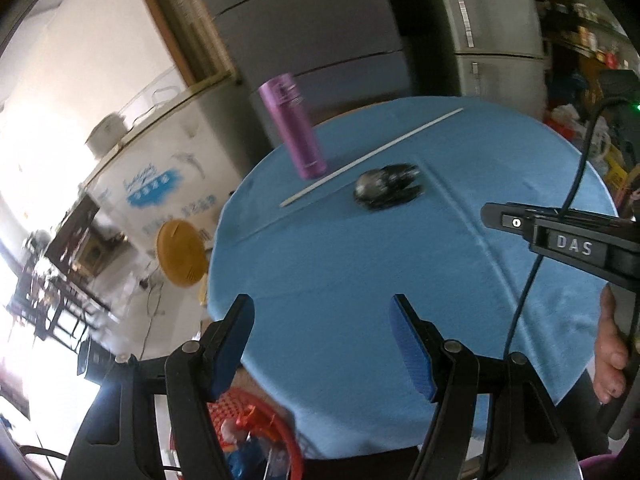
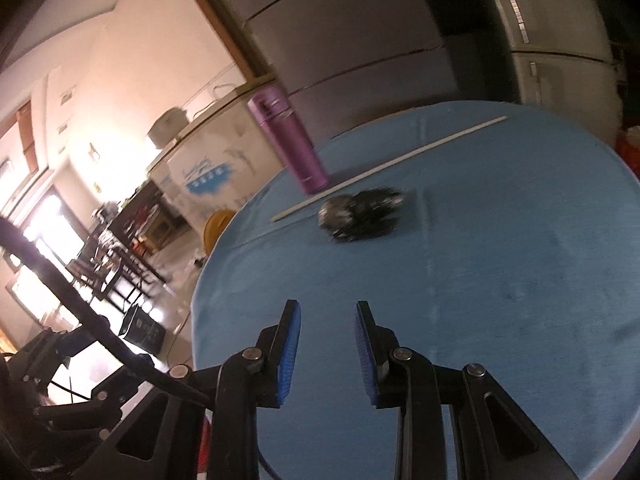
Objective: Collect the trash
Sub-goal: 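Move both tools over the blue table toward the black plastic bag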
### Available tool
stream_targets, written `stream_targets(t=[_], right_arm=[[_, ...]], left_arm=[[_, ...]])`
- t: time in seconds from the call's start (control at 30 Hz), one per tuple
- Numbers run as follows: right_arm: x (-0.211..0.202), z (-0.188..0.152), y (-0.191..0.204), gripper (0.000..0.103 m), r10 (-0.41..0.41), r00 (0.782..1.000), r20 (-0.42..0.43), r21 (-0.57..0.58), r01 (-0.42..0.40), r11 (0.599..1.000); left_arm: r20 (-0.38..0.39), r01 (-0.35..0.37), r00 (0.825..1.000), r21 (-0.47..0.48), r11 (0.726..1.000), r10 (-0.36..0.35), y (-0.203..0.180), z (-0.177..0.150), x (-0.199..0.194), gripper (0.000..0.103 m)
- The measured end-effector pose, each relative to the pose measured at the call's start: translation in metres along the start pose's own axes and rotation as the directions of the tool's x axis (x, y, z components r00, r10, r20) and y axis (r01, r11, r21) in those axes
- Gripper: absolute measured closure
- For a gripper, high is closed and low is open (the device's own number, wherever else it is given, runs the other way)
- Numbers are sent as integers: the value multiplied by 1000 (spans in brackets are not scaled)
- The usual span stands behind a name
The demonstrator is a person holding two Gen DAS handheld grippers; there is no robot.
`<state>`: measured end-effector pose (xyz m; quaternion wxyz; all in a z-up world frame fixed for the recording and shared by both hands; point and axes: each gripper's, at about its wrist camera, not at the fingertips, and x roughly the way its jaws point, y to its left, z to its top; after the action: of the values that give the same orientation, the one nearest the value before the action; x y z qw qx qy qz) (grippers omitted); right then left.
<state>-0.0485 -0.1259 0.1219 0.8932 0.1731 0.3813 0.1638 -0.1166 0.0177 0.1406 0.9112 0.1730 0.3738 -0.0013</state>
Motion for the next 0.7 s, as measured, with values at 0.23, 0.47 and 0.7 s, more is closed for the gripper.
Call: stream_targets(t=[0.23, 0.47, 0.7], right_arm=[[-25, 6, -30, 68, -15, 998, 63, 45, 12, 999], [-50, 9, -60, 37, -50, 988, 145, 105, 35, 994], [-64, 14, -76, 38, -95, 977, 189, 111, 75, 991]], left_arm=[[24, 38, 999, 86, 996, -40, -35, 15, -8, 32], [46, 61, 997, 164, 985, -70, -67, 30, -16, 32], [57, 74, 994, 210, 975, -88, -89, 41, -18, 32]])
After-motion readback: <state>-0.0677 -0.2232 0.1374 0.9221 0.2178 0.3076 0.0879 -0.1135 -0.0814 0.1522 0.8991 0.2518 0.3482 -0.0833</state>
